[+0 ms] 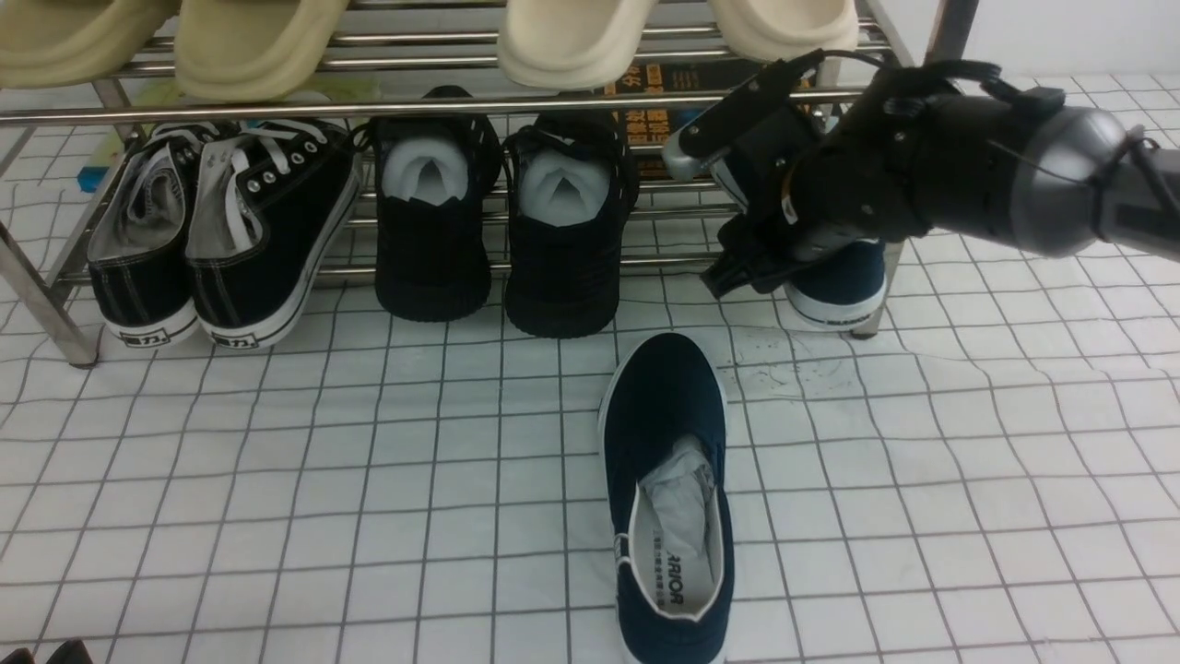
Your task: Take the shoes off the shelf with your hand from the white checkered tablecloth.
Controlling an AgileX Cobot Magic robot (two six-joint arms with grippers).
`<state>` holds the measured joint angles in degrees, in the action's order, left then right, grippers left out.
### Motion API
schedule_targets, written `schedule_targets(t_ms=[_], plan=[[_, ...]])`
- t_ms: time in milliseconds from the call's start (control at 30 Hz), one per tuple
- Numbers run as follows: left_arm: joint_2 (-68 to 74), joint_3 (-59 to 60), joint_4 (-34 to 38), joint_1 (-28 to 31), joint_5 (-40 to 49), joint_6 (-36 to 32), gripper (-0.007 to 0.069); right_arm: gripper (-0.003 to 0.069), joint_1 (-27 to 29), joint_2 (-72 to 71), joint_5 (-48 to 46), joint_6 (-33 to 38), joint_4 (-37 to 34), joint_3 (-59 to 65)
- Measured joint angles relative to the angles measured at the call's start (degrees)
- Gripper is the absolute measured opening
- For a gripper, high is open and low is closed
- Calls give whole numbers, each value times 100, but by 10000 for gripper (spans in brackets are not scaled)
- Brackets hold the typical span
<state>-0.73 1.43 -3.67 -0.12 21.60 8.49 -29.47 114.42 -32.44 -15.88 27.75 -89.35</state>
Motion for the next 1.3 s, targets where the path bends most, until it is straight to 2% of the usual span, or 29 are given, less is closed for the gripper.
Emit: schedule_targets(t_ms=[100, 200, 300, 333, 500, 567, 733, 900, 1067, 1300], plan=[[0, 0, 0, 0, 0, 0, 239, 371, 0, 35, 0, -112, 200, 0], [0, 0, 0, 0, 0, 0, 239, 237, 0, 40, -47, -126, 323, -9], [0, 0, 0, 0, 0, 0, 239, 70, -39, -57, -255, -126, 290, -12], [0, 0, 0, 0, 0, 0, 239, 50, -94, -138, -499, -126, 212, -12], [0, 0, 0, 0, 0, 0, 239, 55, -496, -706, -1753, 50, -402, -1], [0, 0, 0, 0, 0, 0, 239, 55, -781, -1220, -2569, 99, -830, -1], [0, 0, 0, 0, 0, 0, 239, 55, -886, -1861, -3464, 65, -1417, 261], [0, 0, 0, 0, 0, 0, 239, 55, -880, -2167, -3621, -120, -1772, 920], [0, 0, 0, 0, 0, 0, 239, 55, -880, -2244, -3074, -212, -2118, 1573], [0, 0, 0, 0, 0, 0, 239, 55, -891, -2250, -2619, -230, -2322, 1832]])
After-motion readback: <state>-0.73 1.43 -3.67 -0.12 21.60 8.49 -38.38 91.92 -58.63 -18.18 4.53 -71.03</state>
